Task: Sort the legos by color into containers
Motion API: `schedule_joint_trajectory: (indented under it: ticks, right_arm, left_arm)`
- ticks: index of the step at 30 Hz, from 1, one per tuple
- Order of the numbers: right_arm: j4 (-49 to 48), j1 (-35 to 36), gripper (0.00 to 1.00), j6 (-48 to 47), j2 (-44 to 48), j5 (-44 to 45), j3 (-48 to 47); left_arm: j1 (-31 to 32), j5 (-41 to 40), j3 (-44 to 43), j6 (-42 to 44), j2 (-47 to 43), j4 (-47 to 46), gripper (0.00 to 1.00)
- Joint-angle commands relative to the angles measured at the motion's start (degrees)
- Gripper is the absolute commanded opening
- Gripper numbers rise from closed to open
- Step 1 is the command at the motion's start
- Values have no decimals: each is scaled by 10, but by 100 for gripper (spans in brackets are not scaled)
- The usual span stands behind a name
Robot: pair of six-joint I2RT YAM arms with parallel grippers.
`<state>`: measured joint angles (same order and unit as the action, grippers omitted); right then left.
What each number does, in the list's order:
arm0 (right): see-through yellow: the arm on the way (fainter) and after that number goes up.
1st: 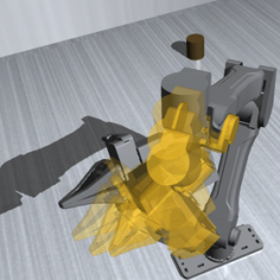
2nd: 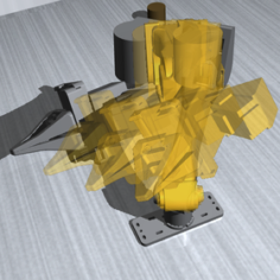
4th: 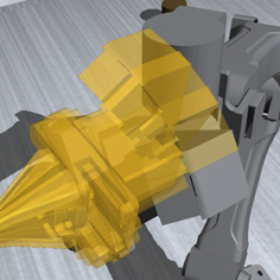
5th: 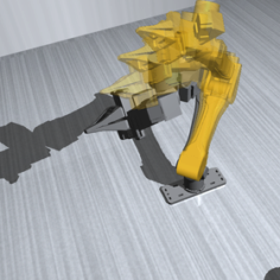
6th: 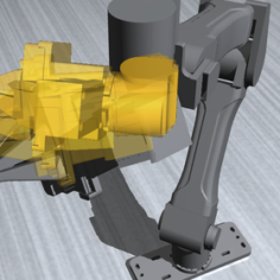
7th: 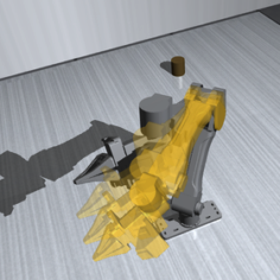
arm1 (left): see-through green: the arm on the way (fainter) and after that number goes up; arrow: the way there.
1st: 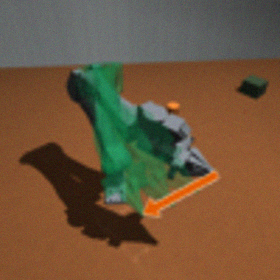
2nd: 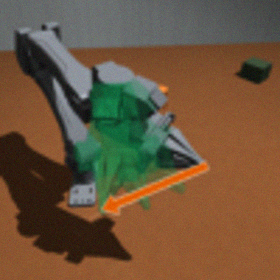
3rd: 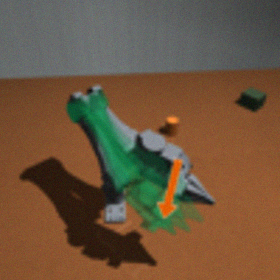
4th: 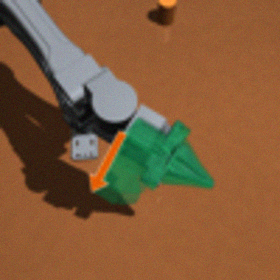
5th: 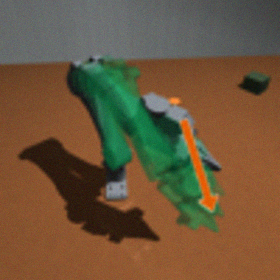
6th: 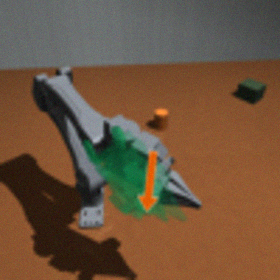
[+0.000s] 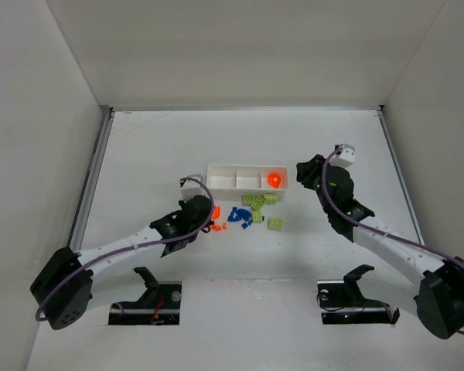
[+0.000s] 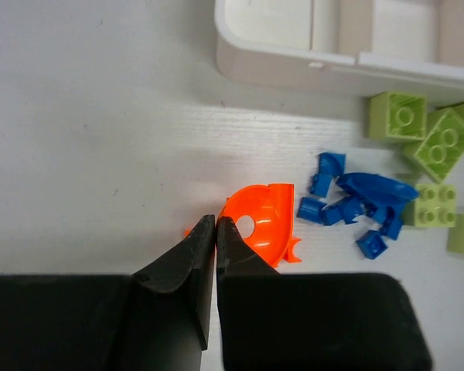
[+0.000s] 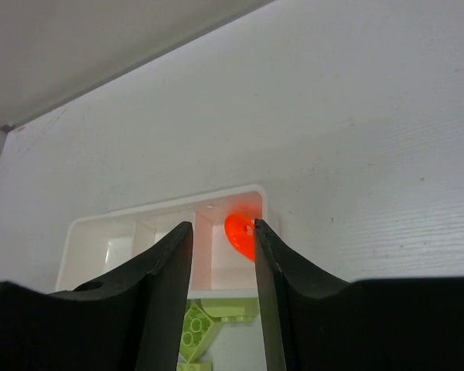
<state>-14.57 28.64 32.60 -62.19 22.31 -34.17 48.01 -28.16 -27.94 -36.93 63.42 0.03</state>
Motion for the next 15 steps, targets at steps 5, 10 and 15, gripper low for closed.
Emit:
schedule_joint_trajectory:
  ticks: [5, 10, 15]
  right_arm:
    - [-10, -28, 46, 7, 53, 12, 61]
    - [-21, -28, 50, 12, 51, 11, 74]
    - [-23, -38, 52, 21, 76, 10, 90]
  left_arm:
    - [6, 2, -117, 2, -17, -3, 0]
    - [0, 64, -209, 28, 113, -93, 0]
    - [-4, 120, -343, 38, 272, -151, 1]
